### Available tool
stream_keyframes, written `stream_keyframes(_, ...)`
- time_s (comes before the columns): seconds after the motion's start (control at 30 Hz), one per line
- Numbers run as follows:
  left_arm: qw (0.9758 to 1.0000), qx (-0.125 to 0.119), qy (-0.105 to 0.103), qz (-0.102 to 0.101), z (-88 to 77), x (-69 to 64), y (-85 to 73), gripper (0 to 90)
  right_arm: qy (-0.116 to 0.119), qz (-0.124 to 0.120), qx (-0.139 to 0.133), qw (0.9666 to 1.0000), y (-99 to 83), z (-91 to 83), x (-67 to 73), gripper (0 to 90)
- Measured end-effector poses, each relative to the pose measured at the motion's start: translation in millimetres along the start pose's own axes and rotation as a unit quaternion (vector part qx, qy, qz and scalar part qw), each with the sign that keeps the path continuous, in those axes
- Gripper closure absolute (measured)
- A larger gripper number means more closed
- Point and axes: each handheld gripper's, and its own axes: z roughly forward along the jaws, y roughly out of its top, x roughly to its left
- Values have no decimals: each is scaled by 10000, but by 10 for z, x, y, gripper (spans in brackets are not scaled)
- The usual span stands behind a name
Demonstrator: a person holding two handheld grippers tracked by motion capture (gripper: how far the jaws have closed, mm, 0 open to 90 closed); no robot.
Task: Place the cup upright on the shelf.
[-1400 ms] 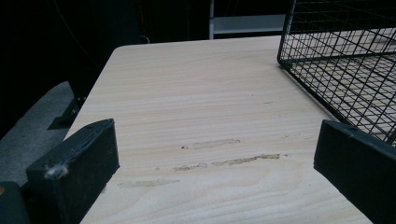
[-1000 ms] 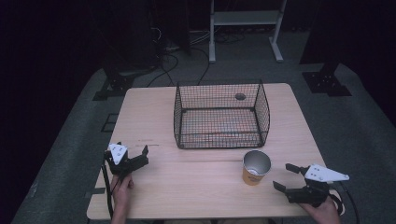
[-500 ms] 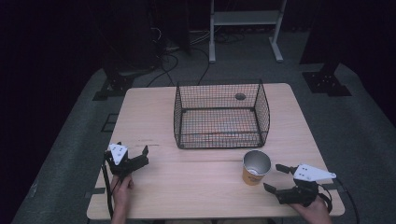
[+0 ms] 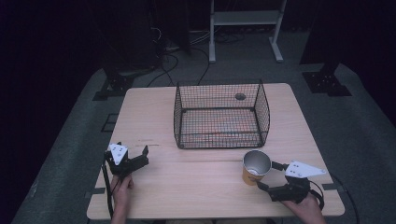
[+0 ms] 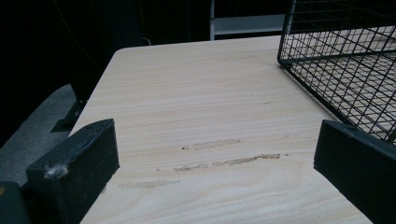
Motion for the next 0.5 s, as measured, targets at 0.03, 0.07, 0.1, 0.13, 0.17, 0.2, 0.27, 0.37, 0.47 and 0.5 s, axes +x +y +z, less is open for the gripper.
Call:
stream_keyframes(0.03,10000,0,0,3,0,-1,0,0,2,3,1,10000,6,10,0,109)
stream_keyframes(0.07,10000,-2,-1,8,0,-3,0,0,3,-4,3,10000,12,20,2,109)
stream_keyframes(0.1,10000,-3,1,18,1,-3,0,0,0,-13,4,10000,18,32,4,108)
stream_keyframes(0.13,10000,-4,3,21,1,-3,0,0,2,-18,20,10000,25,43,8,108)
stream_keyframes(0.17,10000,-4,3,21,1,-3,0,0,2,-18,20,10000,25,43,8,108)
stream_keyframes(0.2,10000,-3,6,15,1,-3,0,0,-11,-46,47,10000,32,56,12,106)
stream_keyframes(0.27,10000,-2,5,4,0,-2,0,0,-53,-95,109,9999,48,101,19,105)
stream_keyframes(0.37,10000,-3,8,22,0,-4,0,0,-105,-106,118,9998,55,130,21,105)
stream_keyframes(0.47,10000,-6,14,31,2,-6,0,0,-123,-110,94,9998,74,170,24,96)
stream_keyframes(0.5,10000,-6,16,32,2,-6,0,0,-136,-140,88,9998,87,180,33,96)
